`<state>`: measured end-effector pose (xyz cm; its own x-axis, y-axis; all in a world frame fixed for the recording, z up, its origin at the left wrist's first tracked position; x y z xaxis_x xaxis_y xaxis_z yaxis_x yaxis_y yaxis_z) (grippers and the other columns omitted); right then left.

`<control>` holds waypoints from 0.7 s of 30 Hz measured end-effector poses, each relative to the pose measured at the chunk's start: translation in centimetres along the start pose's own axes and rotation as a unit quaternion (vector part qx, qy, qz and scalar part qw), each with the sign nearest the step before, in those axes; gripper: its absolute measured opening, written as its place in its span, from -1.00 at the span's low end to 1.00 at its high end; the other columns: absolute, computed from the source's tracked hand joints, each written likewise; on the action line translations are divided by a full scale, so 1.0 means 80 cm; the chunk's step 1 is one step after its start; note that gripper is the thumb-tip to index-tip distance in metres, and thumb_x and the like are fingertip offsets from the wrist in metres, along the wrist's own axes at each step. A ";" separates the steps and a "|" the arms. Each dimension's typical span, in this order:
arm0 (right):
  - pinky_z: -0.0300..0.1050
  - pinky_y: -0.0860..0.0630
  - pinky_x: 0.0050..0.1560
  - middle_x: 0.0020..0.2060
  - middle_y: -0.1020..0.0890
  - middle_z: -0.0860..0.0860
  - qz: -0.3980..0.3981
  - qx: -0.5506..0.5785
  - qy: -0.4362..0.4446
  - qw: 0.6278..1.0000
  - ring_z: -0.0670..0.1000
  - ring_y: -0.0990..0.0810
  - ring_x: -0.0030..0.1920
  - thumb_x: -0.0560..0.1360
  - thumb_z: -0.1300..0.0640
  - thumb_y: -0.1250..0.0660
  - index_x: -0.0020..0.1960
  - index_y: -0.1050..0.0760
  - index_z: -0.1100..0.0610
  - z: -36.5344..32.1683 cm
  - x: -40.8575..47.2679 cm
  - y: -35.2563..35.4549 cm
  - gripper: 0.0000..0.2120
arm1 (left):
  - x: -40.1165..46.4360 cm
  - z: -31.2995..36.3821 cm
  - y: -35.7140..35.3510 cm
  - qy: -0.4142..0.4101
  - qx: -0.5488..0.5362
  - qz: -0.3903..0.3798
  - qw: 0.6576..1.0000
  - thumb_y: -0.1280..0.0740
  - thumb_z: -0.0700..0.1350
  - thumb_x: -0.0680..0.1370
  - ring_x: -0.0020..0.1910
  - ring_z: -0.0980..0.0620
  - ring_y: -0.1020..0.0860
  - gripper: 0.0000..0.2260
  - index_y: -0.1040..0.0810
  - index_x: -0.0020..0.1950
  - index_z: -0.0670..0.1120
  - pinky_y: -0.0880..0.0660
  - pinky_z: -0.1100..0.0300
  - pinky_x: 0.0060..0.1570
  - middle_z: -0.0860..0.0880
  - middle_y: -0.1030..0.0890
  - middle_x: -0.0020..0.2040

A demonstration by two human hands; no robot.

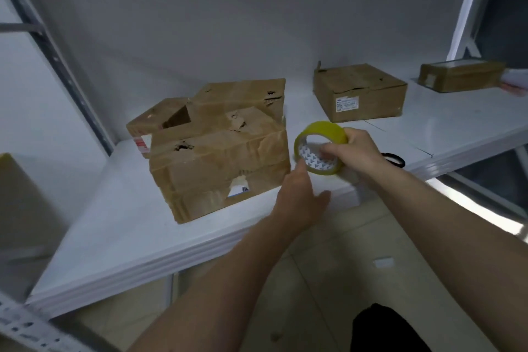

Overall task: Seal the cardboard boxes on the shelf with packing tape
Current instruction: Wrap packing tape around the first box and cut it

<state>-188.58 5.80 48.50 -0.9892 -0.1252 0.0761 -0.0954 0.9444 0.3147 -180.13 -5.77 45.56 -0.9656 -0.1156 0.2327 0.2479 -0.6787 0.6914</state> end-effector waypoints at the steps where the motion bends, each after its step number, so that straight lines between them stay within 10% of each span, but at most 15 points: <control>1: -0.04 -0.62 -0.04 -0.21 -0.68 0.11 0.020 0.042 -0.013 0.999 0.04 -0.67 -0.20 0.37 0.27 -0.47 -0.06 -0.57 0.21 0.006 0.002 0.002 -0.84 | 0.008 -0.003 -0.005 0.019 -0.002 0.014 1.000 -0.45 -0.13 0.49 0.32 -0.10 -0.46 -0.33 -0.22 0.53 -0.08 -0.41 0.10 0.26 -0.08 -0.51 0.35; 5: -0.19 -0.60 -0.27 -0.49 -0.63 0.03 0.070 0.189 -0.051 0.978 -0.06 -0.63 -0.43 0.40 0.38 -0.37 -0.22 -0.52 0.19 0.028 0.003 0.006 -0.88 | 0.032 -0.008 -0.023 0.090 -0.016 0.053 0.994 -0.49 -0.03 0.44 0.25 -0.13 -0.50 -0.28 -0.21 0.50 -0.11 -0.48 0.01 0.20 -0.12 -0.53 0.26; 14: -0.28 -0.47 -0.43 -0.39 -0.57 0.05 0.127 0.184 0.020 0.975 -0.06 -0.53 -0.40 0.38 0.37 -0.37 -0.27 -0.48 0.14 0.015 -0.014 0.019 -0.83 | 0.044 -0.017 -0.010 0.152 -0.118 0.131 0.972 -0.54 -0.07 0.42 0.12 -0.08 -0.56 -0.55 -0.40 0.18 -0.09 -0.39 0.18 -0.06 -0.09 -0.62 0.09; 21: -0.17 -0.47 -0.30 -0.48 -0.56 -0.08 0.153 0.242 0.149 0.947 -0.11 -0.54 -0.42 0.42 0.25 -0.41 -0.26 -0.50 0.11 -0.089 -0.029 0.064 -0.86 | 0.057 0.056 0.030 0.034 -0.374 0.122 0.919 -0.37 -0.37 0.51 -0.26 0.11 -0.64 -0.66 -0.34 0.05 0.01 -0.62 -0.08 0.03 -0.07 -0.61 -0.10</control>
<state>-186.01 8.72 56.69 -0.9106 0.1645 0.3792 0.0793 0.9699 -0.2302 -183.59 -4.64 51.34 -0.8970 -0.3592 0.2575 0.3600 -0.9318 -0.0458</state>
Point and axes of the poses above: each hand's wrist, its own x-axis towards the middle knuckle, its own y-axis out of the back of the hand, z = x × y, the point moved 9 cm from there along x, towards the middle knuckle
